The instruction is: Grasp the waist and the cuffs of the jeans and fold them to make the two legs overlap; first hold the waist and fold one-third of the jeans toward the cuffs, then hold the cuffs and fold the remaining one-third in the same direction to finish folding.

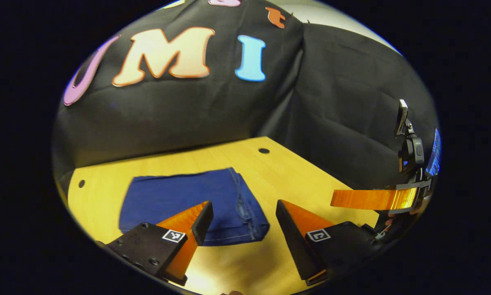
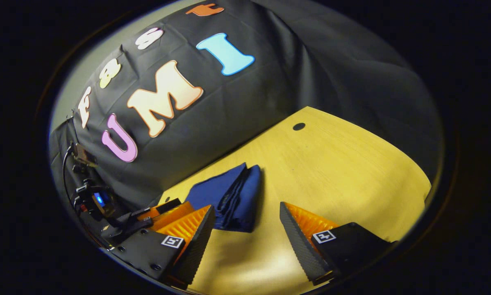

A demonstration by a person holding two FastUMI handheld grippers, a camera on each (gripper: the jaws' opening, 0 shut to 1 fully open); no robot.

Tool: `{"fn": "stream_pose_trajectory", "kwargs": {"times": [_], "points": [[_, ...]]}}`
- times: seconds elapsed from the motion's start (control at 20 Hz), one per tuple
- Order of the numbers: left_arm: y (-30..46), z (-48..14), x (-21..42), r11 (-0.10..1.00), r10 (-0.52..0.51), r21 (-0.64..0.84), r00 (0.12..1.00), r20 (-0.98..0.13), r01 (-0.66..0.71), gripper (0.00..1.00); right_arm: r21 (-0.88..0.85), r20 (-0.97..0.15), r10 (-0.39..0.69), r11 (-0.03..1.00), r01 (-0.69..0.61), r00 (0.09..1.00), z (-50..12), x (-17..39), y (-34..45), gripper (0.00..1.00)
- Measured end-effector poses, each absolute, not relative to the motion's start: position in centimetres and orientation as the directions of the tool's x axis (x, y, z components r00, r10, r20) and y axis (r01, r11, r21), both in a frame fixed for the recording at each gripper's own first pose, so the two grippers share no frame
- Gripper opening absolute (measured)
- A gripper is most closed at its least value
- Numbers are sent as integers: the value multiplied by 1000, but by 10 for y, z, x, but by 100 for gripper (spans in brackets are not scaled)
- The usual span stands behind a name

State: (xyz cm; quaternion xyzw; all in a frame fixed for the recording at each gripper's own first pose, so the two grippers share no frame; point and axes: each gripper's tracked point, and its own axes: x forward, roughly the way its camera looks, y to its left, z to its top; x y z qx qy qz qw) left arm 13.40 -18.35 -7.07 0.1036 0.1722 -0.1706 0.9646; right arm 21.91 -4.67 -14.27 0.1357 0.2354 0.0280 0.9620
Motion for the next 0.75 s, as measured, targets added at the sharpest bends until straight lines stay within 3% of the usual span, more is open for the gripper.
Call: {"fn": "stream_pose_trajectory", "kwargs": {"times": [0.2,0.35,0.75], "points": [[-103,-56,109,933,-216,197,907,-363,301,91,296,-385,117,955,3,916,-129,208,-5,98],[-63,-60,90,956,-183,147,905,-385,255,93,289,-378,106,957,9,920,-130,200,11,98],[-11,-55,70,981,-124,95,926,-356,168,95,246,-356,89,969,2,930,-127,176,38,98]]}}
